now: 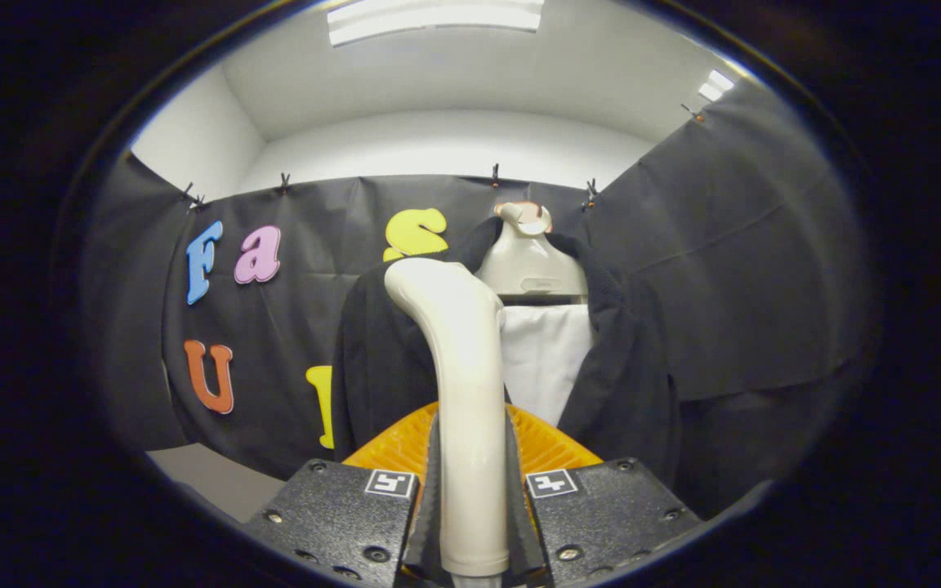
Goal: Iron the clothes twice with a garment steamer, once on the left side and once on the right side.
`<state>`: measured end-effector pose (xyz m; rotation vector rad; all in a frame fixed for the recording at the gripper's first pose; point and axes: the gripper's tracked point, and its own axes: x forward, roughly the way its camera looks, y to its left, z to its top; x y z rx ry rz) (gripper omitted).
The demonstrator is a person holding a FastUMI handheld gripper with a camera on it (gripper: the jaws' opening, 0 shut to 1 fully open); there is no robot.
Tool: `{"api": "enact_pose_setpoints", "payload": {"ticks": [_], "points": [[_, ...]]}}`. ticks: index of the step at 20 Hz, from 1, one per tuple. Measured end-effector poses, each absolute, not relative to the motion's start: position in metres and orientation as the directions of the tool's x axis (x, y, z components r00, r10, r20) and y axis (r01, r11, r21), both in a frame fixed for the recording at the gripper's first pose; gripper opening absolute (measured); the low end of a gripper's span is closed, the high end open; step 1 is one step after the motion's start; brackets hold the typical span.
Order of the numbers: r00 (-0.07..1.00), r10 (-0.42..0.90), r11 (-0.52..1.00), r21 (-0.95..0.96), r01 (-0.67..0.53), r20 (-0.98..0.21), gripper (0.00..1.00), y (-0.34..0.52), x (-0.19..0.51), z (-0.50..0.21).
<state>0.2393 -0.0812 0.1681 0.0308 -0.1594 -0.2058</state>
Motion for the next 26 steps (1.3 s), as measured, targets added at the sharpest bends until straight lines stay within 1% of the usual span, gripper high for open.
{"api": "enact_pose_setpoints", "payload": {"ticks": [7,11,14,19,26], "points": [[0.970,-0.234,0.972,0.001,0.235,0.073,0.36,-0.084,0.232,0.123],[0.968,-0.252,0.968,0.016,0.251,0.018,0.36,-0.088,0.236,0.107],[0.964,-0.265,0.964,0.027,0.265,-0.009,0.37,-0.098,0.220,0.084],[0.955,-0.286,0.957,0.034,0.289,-0.073,0.36,-0.102,0.215,0.050],[0.945,-0.311,0.950,-0.005,0.312,-0.105,0.36,-0.105,0.205,0.021]]}}
